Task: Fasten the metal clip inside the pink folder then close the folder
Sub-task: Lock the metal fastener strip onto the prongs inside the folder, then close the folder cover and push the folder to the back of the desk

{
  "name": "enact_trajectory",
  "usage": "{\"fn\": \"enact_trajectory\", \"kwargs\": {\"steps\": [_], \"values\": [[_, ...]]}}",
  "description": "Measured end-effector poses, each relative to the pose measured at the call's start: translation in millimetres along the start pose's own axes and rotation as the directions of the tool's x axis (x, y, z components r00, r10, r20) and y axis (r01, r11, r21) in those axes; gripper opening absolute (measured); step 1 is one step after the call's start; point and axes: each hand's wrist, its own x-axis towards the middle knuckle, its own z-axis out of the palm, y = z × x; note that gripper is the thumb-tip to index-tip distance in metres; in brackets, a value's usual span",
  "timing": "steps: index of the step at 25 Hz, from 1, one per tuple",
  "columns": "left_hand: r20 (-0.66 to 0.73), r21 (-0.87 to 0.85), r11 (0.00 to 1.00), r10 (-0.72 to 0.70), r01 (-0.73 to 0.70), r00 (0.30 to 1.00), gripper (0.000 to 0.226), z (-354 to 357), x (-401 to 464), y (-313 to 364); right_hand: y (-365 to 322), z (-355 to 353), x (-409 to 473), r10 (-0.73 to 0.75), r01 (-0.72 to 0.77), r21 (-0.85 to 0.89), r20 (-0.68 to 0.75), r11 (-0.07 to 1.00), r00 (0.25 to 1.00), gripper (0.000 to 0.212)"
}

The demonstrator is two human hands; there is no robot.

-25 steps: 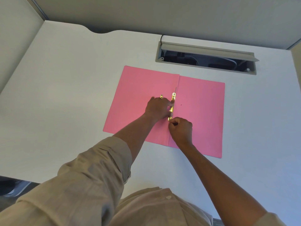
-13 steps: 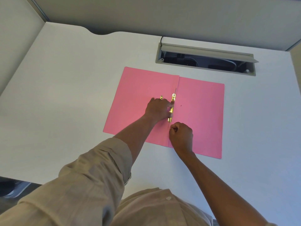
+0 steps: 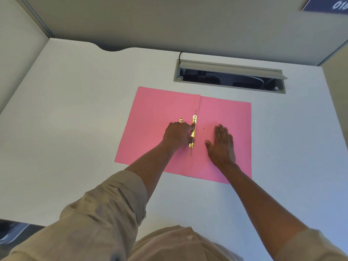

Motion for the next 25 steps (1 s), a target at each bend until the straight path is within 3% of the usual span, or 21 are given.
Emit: {"fn": "enact_trajectory", "kwargs": {"steps": [12, 14, 16, 18, 20, 22, 25], "values": [[0.012, 0.027, 1.0, -0.004, 0.004, 1.0, 0.057, -0.5, -0.2, -5.0, 11.0, 17.1, 0.8, -0.071, 0.064, -0.153, -0.039, 0.986, 0.997, 0.07], [-0.027, 0.026, 1.0, 0.011, -0.01, 1.0, 0.052, 1.3, -1.5, -12.4, 11.1, 18.8, 0.3, -0.069, 0.061, -0.157, -0.046, 0.986, 0.997, 0.069], [-0.158, 0.001, 1.0, -0.004, 0.004, 0.987, 0.044, 3.0, -9.0, -25.1, 12.1, 19.2, 0.7, -0.074, 0.064, -0.16, -0.055, 0.985, 0.996, 0.068], [-0.346, -0.001, 0.993, -0.113, 0.12, 0.931, 0.041, 1.2, -21.9, -49.2, 12.2, 19.5, 0.9, -0.081, 0.07, -0.162, -0.063, 0.984, 0.995, 0.068], [-0.41, 0.0, 0.949, -0.288, 0.316, 0.865, 0.043, -4.3, -35.2, -80.2, 12.6, 20.6, 0.6, -0.087, 0.075, -0.158, -0.075, 0.985, 0.993, 0.068], [-0.352, 0.008, 0.871, -0.458, 0.492, 0.816, 0.047, -12.0, -46.0, -107.9, 13.9, 21.7, 0.6, -0.092, 0.078, -0.162, -0.08, 0.984, 0.993, 0.068], [-0.231, -0.069, 0.786, -0.611, 0.614, 0.757, 0.053, -20.6, -55.8, -132.6, 13.5, 22.4, 0.7, -0.096, 0.08, -0.167, -0.086, 0.983, 0.992, 0.069]]}}
